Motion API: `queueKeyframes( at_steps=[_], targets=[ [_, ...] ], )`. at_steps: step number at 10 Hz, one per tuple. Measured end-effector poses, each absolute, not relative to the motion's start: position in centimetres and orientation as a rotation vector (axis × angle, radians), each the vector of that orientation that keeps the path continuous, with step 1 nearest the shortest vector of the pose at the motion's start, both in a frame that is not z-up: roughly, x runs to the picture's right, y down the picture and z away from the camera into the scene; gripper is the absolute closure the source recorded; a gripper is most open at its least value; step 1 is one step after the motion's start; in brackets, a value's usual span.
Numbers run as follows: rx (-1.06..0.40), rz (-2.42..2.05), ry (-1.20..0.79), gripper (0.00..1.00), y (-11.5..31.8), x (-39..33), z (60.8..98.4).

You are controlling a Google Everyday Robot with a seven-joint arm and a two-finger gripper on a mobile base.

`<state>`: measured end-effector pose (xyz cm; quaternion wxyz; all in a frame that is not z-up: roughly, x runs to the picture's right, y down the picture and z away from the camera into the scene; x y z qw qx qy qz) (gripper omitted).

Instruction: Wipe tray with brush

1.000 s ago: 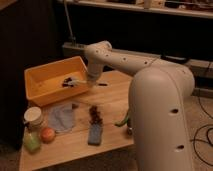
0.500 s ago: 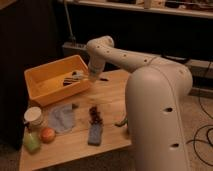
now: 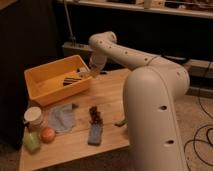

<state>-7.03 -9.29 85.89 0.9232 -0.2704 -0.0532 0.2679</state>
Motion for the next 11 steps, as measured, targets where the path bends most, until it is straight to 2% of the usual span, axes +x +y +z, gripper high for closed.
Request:
queueKeyframes(
  at_steps=[7,11],
  targets=[
    [-0.569,0.433,-0.21,1.0,-12.8,-17.2,88.8],
    [-0.603,0.334,-0.304,1.0,-9.2,-21.0,85.4]
  ],
)
